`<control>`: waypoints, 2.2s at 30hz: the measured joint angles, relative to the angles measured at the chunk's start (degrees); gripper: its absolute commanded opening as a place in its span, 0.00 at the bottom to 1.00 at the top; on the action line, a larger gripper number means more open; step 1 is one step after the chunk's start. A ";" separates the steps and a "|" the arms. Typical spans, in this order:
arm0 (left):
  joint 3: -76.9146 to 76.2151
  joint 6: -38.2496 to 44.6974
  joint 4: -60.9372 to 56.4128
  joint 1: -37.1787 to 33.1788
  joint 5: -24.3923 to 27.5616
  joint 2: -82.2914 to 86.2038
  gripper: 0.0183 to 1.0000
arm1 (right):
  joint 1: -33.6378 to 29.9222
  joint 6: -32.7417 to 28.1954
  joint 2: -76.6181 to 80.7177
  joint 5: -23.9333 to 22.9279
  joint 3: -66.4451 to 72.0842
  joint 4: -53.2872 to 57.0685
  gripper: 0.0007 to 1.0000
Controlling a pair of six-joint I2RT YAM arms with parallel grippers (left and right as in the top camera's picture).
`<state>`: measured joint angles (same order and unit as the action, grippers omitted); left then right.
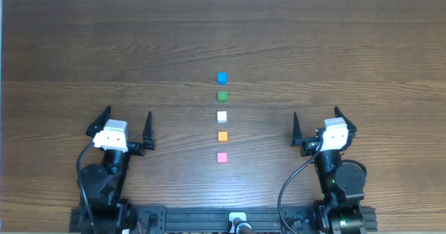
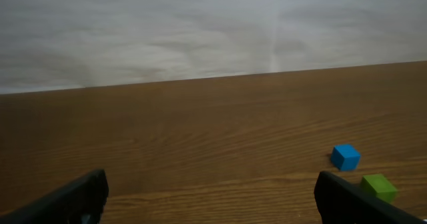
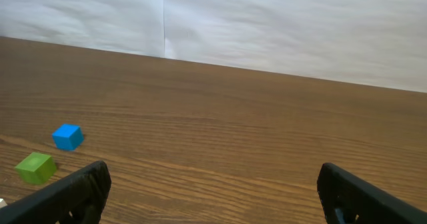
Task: Stack Cubes
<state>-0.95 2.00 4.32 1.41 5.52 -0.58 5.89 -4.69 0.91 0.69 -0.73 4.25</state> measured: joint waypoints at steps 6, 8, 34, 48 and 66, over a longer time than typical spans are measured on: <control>0.00 0.00 0.00 0.00 0.00 0.00 1.00 | 0.00 -0.04 0.00 0.00 0.00 0.00 0.99; 0.00 0.00 0.00 0.00 0.00 0.00 1.00 | 0.00 -0.04 -0.02 0.00 0.00 0.00 0.99; 0.00 0.00 0.11 0.00 0.00 0.00 1.00 | 0.00 -0.02 -0.02 0.00 0.00 0.00 0.99; 0.00 0.00 0.09 0.00 0.00 0.00 1.00 | 0.00 -0.07 0.00 0.00 0.00 0.00 0.99; -23.87 -1.79 19.47 1.57 -0.28 -4.92 1.00 | 0.07 -0.04 -0.02 0.00 0.00 0.02 0.99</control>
<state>-24.82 0.21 23.79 2.98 5.23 -5.50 5.96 -4.73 0.89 0.69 -0.73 4.27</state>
